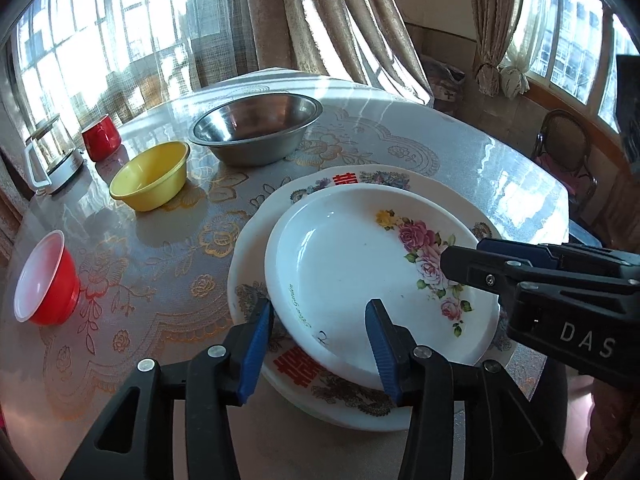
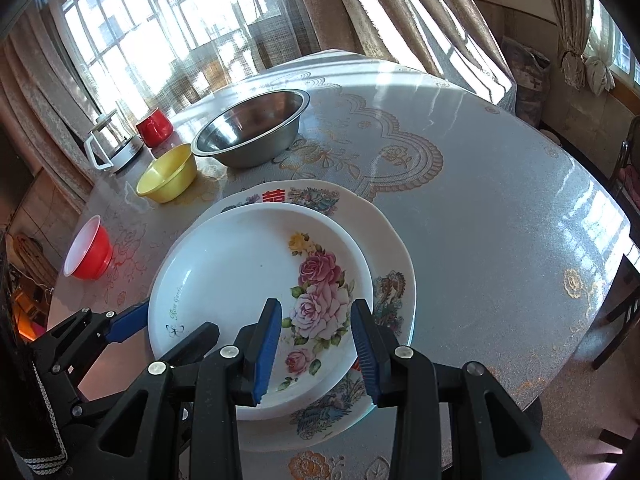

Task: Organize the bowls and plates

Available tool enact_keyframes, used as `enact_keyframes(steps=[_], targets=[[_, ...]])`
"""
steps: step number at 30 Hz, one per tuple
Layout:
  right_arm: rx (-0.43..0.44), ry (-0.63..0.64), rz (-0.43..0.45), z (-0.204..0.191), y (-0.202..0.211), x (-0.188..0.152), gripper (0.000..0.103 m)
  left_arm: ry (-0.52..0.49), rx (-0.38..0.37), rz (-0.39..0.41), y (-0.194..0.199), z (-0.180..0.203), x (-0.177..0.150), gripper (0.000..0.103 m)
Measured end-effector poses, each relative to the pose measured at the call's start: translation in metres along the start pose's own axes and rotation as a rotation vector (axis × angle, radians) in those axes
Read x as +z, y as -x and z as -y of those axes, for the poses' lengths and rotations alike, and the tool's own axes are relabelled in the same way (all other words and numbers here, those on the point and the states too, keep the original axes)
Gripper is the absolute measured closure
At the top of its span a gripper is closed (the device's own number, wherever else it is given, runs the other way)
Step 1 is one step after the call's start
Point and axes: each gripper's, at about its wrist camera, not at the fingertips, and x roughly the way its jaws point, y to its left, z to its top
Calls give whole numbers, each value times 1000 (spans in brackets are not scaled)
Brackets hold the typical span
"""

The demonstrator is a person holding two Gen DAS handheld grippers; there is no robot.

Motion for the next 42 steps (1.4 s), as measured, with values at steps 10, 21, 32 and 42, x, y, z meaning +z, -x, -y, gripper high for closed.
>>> enact_keyframes(steps=[10, 21, 32, 42], targets=[[25, 24, -17, -8, -5, -9, 67, 39, 68, 65, 5, -17, 2, 62], [28, 59, -19, -11, -3, -13, 67, -23, 61, 52, -5, 1, -5, 62], [120, -22, 99, -2, 21, -9, 67, 217, 110, 151, 24, -55, -14, 14], [82, 8, 140, -2, 13, 32, 62, 314, 166, 97, 10, -87, -4, 3]])
